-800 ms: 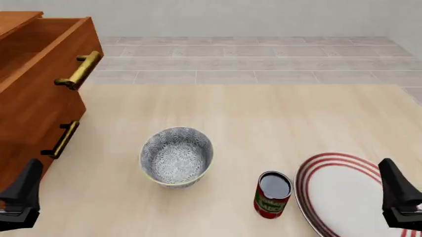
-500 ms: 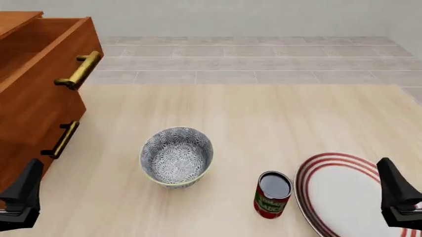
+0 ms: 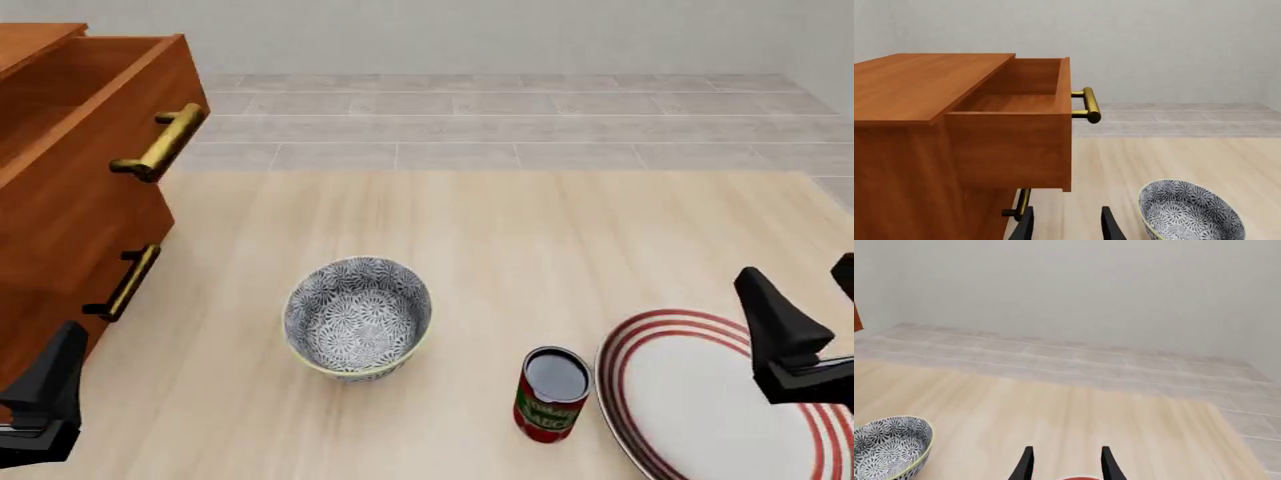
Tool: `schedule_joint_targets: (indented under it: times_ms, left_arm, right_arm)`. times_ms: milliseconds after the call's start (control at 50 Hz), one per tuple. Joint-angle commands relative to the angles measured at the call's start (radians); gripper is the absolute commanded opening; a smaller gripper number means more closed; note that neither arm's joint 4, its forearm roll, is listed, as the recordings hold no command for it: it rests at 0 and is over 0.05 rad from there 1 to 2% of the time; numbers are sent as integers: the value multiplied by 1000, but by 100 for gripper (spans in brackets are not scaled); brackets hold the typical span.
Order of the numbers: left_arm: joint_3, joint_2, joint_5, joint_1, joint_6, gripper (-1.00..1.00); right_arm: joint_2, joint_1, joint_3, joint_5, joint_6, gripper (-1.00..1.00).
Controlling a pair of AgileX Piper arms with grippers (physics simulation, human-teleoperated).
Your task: Put the bowl on the plate.
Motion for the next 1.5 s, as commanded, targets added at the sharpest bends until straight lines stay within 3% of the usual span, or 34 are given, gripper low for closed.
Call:
schedule_joint_targets:
  times_ms: [20, 80, 160, 220, 280, 300, 340, 420, 460, 520, 640, 740, 780, 820, 880, 900, 940, 980, 1020, 1140, 1160, 1340, 1380, 1420, 1500]
  left_arm:
    - [0, 0, 0, 0, 0, 100]
    - [0, 0, 0, 0, 0, 100]
    - [0, 0, 0, 0, 0, 100]
    - [0, 0, 0, 0, 0, 100]
    - [0, 0, 0, 0, 0, 100]
    - [0, 0, 0, 0, 0, 100]
    - [0, 0, 0, 0, 0, 100]
    - [0, 0, 0, 0, 0, 100]
    - [0, 0, 0, 0, 0, 100]
    - [0, 0, 0, 0, 0, 100]
    - [0, 0, 0, 0, 0, 100]
    - [0, 0, 0, 0, 0, 100]
    - [0, 0, 0, 0, 0, 100]
    - [0, 0, 0, 0, 0, 100]
    - [0, 0, 0, 0, 0, 100]
    - [0, 0, 0, 0, 0, 100]
    - [0, 0, 0, 0, 0, 100]
    - [0, 0, 0, 0, 0, 100]
    - [0, 0, 0, 0, 0, 100]
    - [0, 0, 0, 0, 0, 100]
    - [0, 0, 0, 0, 0, 100]
    - [0, 0, 0, 0, 0, 100]
    - [0, 0, 0, 0, 0, 100]
    - [0, 0, 0, 0, 0, 100]
    - [0, 0, 0, 0, 0, 100]
  right_arm:
    - [206, 94, -141, -54, -12, 100]
    - [228, 116, -180, -41, -22, 100]
    - [268, 155, -239, -16, 6, 100]
    - [303, 207, -273, -7, -44, 100]
    - [345, 227, -303, -6, -37, 100]
    - [360, 251, -315, -6, -62, 100]
    - [400, 265, -348, 3, -25, 100]
    - [489, 310, -396, 15, -28, 100]
    - [514, 331, -424, 30, 11, 100]
    - [551, 352, -461, 42, -20, 100]
    - [643, 400, -556, 101, -15, 100]
    - [702, 448, -612, 150, 27, 100]
    - [719, 469, -638, 170, 68, 100]
    - [746, 483, -662, 187, 33, 100]
    - [771, 500, -697, 212, 38, 100]
    - [774, 536, -717, 232, 96, 100]
    - [807, 560, -744, 255, 68, 100]
    - [810, 564, -751, 261, 86, 100]
    - [849, 574, -782, 284, 43, 100]
    - [920, 598, -817, 325, 62, 100]
    - [926, 603, -817, 328, 41, 100]
    - [994, 639, -844, 374, 67, 100]
    - [1007, 649, -849, 382, 104, 100]
    - [1026, 642, -854, 386, 81, 100]
    - [1052, 645, -873, 405, 98, 100]
